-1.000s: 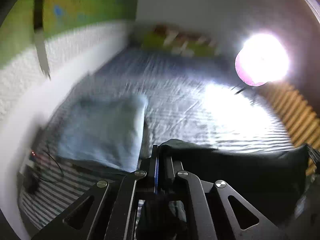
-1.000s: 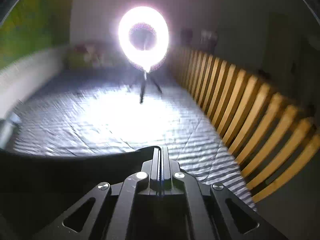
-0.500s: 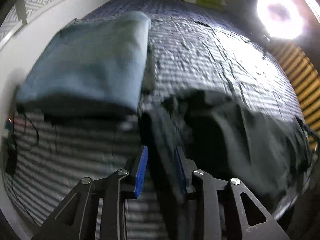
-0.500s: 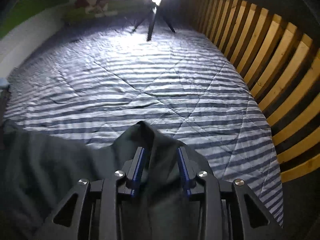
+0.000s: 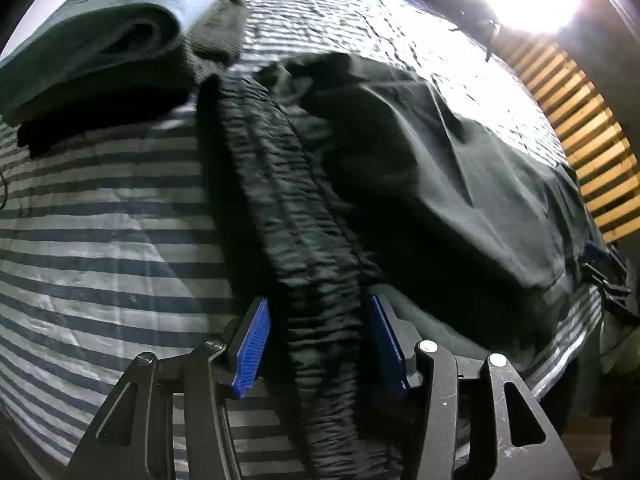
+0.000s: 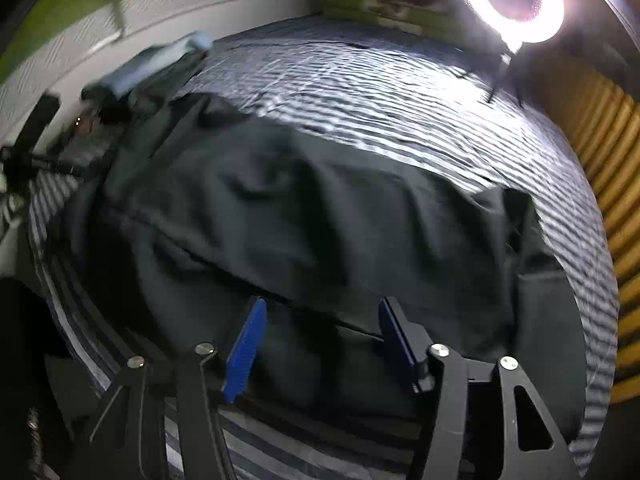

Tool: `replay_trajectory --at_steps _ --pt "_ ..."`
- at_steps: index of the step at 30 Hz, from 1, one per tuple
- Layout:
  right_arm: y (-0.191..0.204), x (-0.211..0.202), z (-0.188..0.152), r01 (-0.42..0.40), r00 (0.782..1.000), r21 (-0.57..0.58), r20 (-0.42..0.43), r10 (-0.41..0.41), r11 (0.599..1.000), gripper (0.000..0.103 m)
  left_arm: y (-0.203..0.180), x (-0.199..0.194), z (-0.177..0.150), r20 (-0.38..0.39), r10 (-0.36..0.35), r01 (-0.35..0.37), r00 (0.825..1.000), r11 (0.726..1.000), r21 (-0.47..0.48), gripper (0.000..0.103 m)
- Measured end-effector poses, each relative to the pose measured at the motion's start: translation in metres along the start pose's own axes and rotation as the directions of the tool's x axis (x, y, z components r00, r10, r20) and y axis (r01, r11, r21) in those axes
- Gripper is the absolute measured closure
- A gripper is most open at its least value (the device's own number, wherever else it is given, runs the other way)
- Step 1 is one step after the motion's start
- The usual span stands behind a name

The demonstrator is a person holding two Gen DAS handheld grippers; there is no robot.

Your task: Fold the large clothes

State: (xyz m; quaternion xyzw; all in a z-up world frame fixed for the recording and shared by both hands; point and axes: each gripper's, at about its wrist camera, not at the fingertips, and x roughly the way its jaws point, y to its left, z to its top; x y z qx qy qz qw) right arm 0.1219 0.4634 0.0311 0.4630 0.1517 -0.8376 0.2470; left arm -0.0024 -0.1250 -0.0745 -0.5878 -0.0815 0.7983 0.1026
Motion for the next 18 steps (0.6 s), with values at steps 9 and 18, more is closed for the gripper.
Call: replay_trajectory --at_steps 9,18 --pt "0.005 0.052 0.003 0.066 0.991 -0.134 -0.104 -0.080 0.989 0.043 -0.006 -0.006 -0.010 0.072 0.044 -0.044 0.996 0.999 -0.007 0.084" --pt "0.002 0.047 0.003 0.088 0.991 -0.118 -0.086 -0.098 0.989 0.103 -0.005 -0.051 -0.018 0.172 0.037 -0.039 0.984 0.999 0.010 0.095"
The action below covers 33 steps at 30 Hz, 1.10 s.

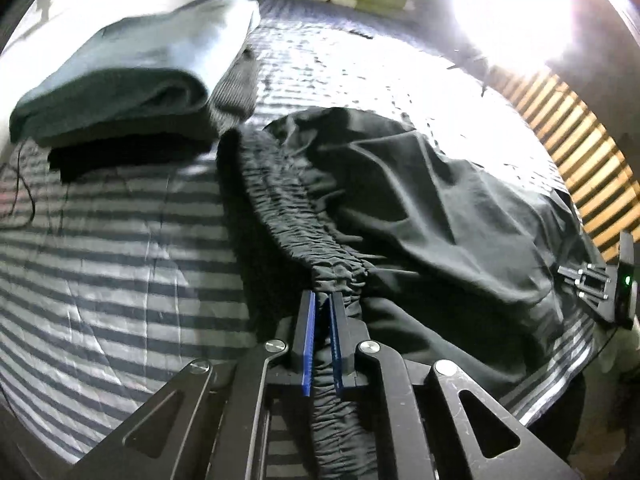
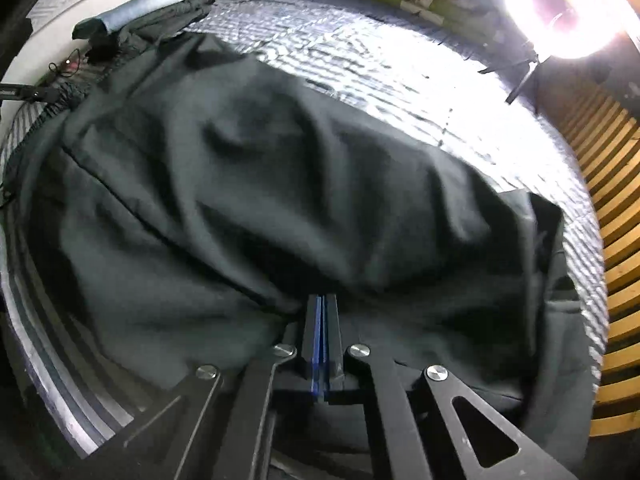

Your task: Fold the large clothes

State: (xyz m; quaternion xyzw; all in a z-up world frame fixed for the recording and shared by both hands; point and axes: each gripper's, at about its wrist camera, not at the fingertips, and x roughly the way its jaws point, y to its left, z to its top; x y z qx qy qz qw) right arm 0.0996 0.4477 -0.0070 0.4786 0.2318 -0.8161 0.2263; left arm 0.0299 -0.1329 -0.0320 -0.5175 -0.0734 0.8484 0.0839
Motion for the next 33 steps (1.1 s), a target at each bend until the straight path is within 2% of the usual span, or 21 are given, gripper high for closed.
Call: replay_trajectory --at_steps 2,5,6,8,9,10,11,12,14,17,21,24,25,26,27,28,29,33 --pt "-0.006 -0.005 0.001 0.004 1.000 0.015 0.009 -0.004 1.000 0.103 -0.003 0.005 0.000 -0.032 -0.028 0.028 0.999 1.000 0.008 0.093" --pt "-0.013 -0.015 0.002 0.021 0.999 0.042 0.029 -0.022 0.999 0.103 -0.002 0.017 0.003 -0.031 -0.007 0.007 1.000 1.000 0.007 0.072" --pt "-0.014 -0.017 0.002 0.021 0.999 0.045 0.032 -0.022 0.999 0.103 -0.003 0.028 0.008 -0.031 -0.012 0.012 0.999 1.000 0.000 0.070" --pt "-0.017 -0.020 0.003 0.024 0.999 0.045 0.037 -0.026 0.999 0.103 -0.005 0.045 0.013 -0.044 -0.017 0.017 0.999 1.000 0.003 0.070" --pt "-0.019 -0.022 0.002 0.019 0.999 0.038 0.043 -0.020 0.999 0.103 -0.009 0.048 0.013 -0.034 0.009 -0.009 0.999 1.000 0.019 0.081" --pt "-0.020 -0.023 0.001 0.018 0.999 0.032 0.043 -0.020 0.999 0.101 -0.012 0.049 0.013 -0.032 0.019 -0.018 0.999 0.999 0.032 0.084" --pt "-0.021 -0.023 0.001 0.011 0.999 0.027 0.033 -0.012 1.000 0.092 -0.015 0.046 0.013 -0.020 0.026 -0.025 0.999 0.999 0.035 0.090" --pt "-0.023 -0.021 -0.001 -0.009 1.000 0.025 0.010 0.008 1.000 0.071 -0.016 0.043 0.013 -0.004 0.022 -0.022 1.000 0.999 0.036 0.092" --pt "-0.025 -0.023 -0.005 -0.017 0.999 0.025 0.029 0.016 1.000 0.047 -0.016 0.028 0.016 0.038 0.018 -0.019 0.999 0.999 0.032 0.093" --pt "-0.020 -0.024 -0.004 -0.054 0.997 -0.016 0.046 0.054 0.998 0.047 -0.003 -0.007 0.025 0.110 -0.018 0.020 0.994 1.000 -0.016 0.093" --pt "-0.004 -0.011 0.001 -0.031 0.999 -0.109 0.024 0.033 0.994 0.044 0.010 -0.031 0.037 0.154 0.007 -0.001 0.988 0.999 -0.045 0.093" --pt "0.003 0.007 0.005 -0.004 1.000 -0.134 0.002 0.004 0.991 0.045 0.017 -0.044 0.037 0.167 0.008 0.001 0.986 0.998 -0.055 0.093" --pt "0.001 0.010 0.006 -0.030 1.000 -0.114 -0.005 0.030 0.993 0.051 0.017 -0.047 0.036 0.171 0.010 -0.001 0.985 0.999 -0.052 0.093" --pt "0.000 0.012 0.006 -0.065 0.998 -0.098 -0.008 0.065 0.993 0.068 0.016 -0.048 0.035 0.173 0.013 -0.005 0.985 0.999 -0.050 0.093" --pt "0.000 0.013 0.007 -0.114 0.993 -0.076 -0.012 0.113 0.991 0.092 0.015 -0.049 0.034 0.175 0.019 -0.010 0.984 0.999 -0.052 0.093" --pt "0.001 0.010 0.008 -0.105 0.995 -0.072 -0.010 0.104 0.992 0.103 0.015 -0.052 0.034 0.181 0.018 -0.009 0.983 0.998 -0.055 0.093" --pt "0.004 0.006 0.009 -0.064 0.998 -0.079 0.002 0.064 0.995 0.102 0.016 -0.055 0.034 0.186 0.017 -0.006 0.982 0.998 -0.060 0.093" --pt "0.003 -0.031 0.010 -0.011 0.995 -0.056 0.097 0.017 0.998 0.102 0.013 -0.086 0.036 0.251 0.010 0.009 0.968 0.997 -0.075 0.094"
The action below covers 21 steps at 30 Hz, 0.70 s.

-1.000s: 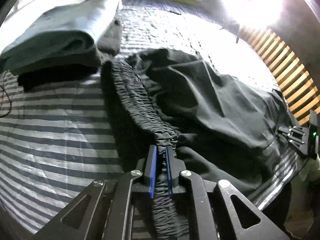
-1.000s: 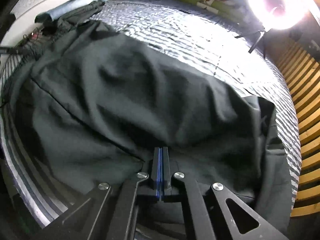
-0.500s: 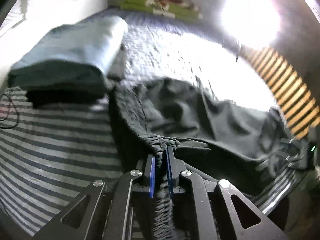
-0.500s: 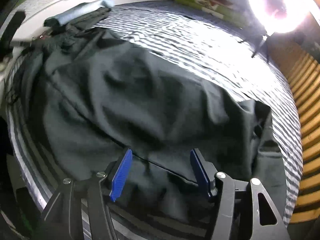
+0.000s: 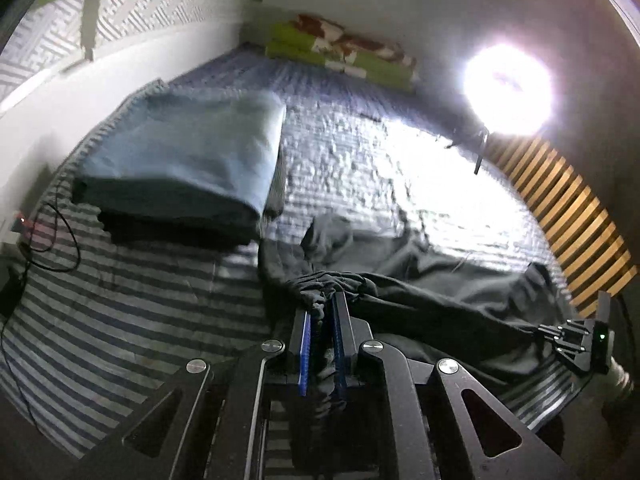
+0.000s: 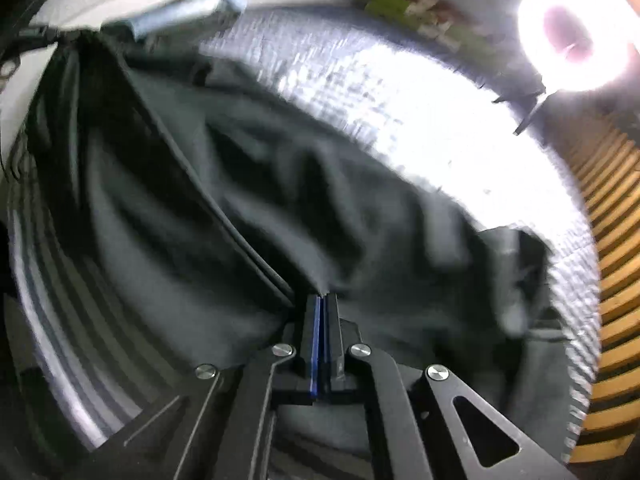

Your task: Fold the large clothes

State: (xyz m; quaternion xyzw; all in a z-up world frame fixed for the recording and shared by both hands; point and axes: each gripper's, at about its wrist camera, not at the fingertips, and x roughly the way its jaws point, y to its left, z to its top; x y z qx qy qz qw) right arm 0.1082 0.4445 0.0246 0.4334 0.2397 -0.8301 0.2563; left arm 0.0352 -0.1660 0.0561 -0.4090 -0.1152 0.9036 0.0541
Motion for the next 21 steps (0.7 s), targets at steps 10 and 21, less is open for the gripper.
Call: replay_trajectory --at_steps 10,21 --pt "-0.009 -0.171 0.032 0.143 0.912 0.177 0.358 -0.199 0.974 0.102 -0.038 -0.159 0.020 0.251 -0.038 0.020 0.967 0.997 0.077 0.094" --pt "0.016 -0.331 0.070 0.206 0.725 0.252 0.609 -0.321 0.945 0.102 -0.059 -0.311 0.038 0.447 -0.047 -0.007 0.893 0.993 0.119 0.094"
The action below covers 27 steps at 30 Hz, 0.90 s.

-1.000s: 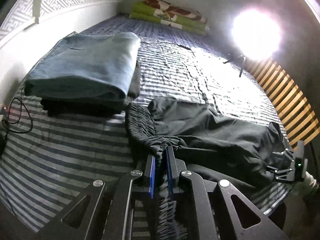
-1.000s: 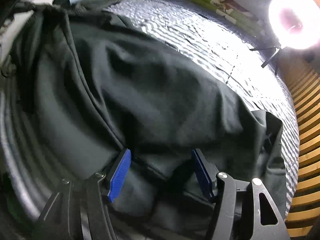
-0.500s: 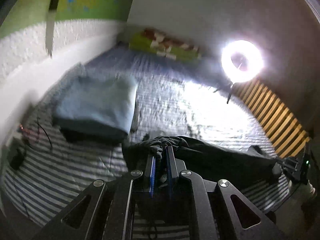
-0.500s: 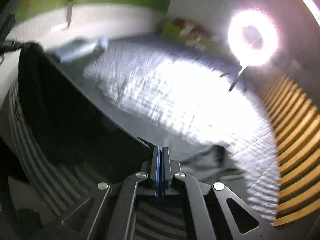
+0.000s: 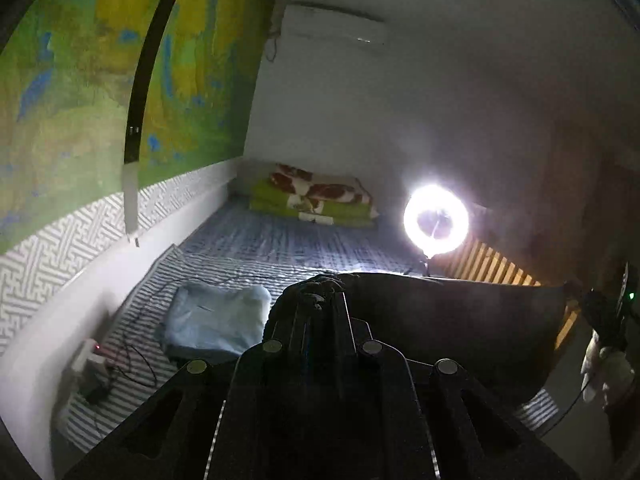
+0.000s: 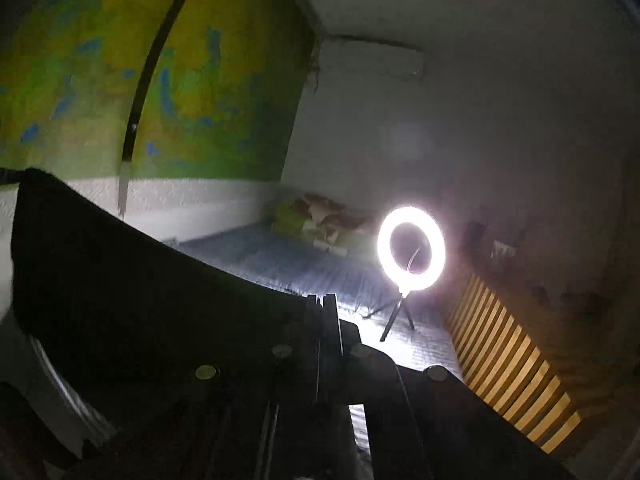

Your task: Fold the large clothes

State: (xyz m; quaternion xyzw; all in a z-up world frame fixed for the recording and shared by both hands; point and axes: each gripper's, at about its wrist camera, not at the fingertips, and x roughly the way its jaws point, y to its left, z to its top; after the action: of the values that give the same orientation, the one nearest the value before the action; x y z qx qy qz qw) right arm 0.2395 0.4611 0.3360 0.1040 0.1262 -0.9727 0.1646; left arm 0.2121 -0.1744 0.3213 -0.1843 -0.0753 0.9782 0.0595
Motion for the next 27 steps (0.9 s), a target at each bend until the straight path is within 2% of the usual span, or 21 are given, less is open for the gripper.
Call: replay_trajectory --at_steps 3,5,8,10,12,13,16,19,21,22,23,24,25,26,27 --pt "0.005 0.038 0.008 0.018 1.000 -0.018 -0.017 -0.019 1.000 0.102 0.007 0.025 0.005 -0.035 0.031 -0.031 0.999 1.000 -0.002 0.094" --pt "0.008 0.085 0.001 0.012 0.998 -0.011 -0.062 -0.013 1.000 0.102 0.013 0.068 0.000 -0.090 0.063 -0.064 0.994 0.998 -0.008 0.094" --pt "0.014 0.164 -0.023 0.020 0.988 -0.045 -0.149 -0.026 0.999 0.102 0.032 0.156 -0.024 -0.208 0.128 -0.133 0.970 0.991 -0.010 0.094" --pt "0.018 0.226 -0.049 0.028 0.973 -0.061 -0.226 -0.041 0.998 0.102 0.044 0.225 -0.046 -0.297 0.175 -0.180 0.939 0.984 0.008 0.094" --pt "0.026 0.289 -0.078 0.029 0.947 -0.066 -0.317 -0.048 0.997 0.102 0.051 0.290 -0.072 -0.373 0.219 -0.217 0.902 0.975 0.046 0.094" --pt "0.029 0.314 -0.091 0.035 0.935 -0.071 -0.350 -0.057 0.997 0.102 0.054 0.323 -0.087 -0.415 0.239 -0.232 0.878 0.970 0.066 0.094" --pt "0.038 0.377 -0.128 0.054 0.896 -0.103 -0.434 -0.094 0.993 0.102 0.055 0.400 -0.122 -0.500 0.270 -0.246 0.823 0.962 0.116 0.094" --pt "0.046 0.422 -0.156 0.063 0.857 -0.117 -0.503 -0.113 0.991 0.102 0.046 0.452 -0.149 -0.541 0.305 -0.236 0.784 0.952 0.195 0.094" --pt "0.049 0.443 -0.174 0.059 0.821 -0.127 -0.557 -0.121 0.990 0.101 0.050 0.478 -0.160 -0.598 0.273 -0.208 0.753 0.962 0.177 0.088" --pt "0.048 0.454 -0.183 0.038 0.792 -0.121 -0.602 -0.104 0.992 0.101 0.050 0.481 -0.164 -0.615 0.271 -0.217 0.740 0.963 0.162 0.083" --pt "0.051 0.466 -0.188 0.020 0.765 -0.108 -0.639 -0.085 0.994 0.100 0.052 0.485 -0.165 -0.633 0.269 -0.225 0.726 0.963 0.151 0.067" --pt "0.051 0.466 -0.192 0.001 0.740 -0.089 -0.670 -0.061 0.996 0.096 0.052 0.485 -0.164 -0.647 0.244 -0.209 0.722 0.969 0.132 0.060" --pt "0.050 0.466 -0.193 -0.008 0.728 -0.084 -0.683 -0.052 0.996 0.094 0.051 0.481 -0.164 -0.647 0.234 -0.198 0.726 0.972 0.130 0.060" --pt "0.049 0.461 -0.193 -0.013 0.732 -0.084 -0.680 -0.047 0.996 0.091 0.050 0.474 -0.164 -0.641 0.238 -0.189 0.730 0.971 0.145 0.060" --pt "0.052 0.452 -0.194 -0.016 0.738 -0.085 -0.674 -0.046 0.996 0.083 0.047 0.466 -0.163 -0.638 0.235 -0.179 0.733 0.972 0.152 0.059"
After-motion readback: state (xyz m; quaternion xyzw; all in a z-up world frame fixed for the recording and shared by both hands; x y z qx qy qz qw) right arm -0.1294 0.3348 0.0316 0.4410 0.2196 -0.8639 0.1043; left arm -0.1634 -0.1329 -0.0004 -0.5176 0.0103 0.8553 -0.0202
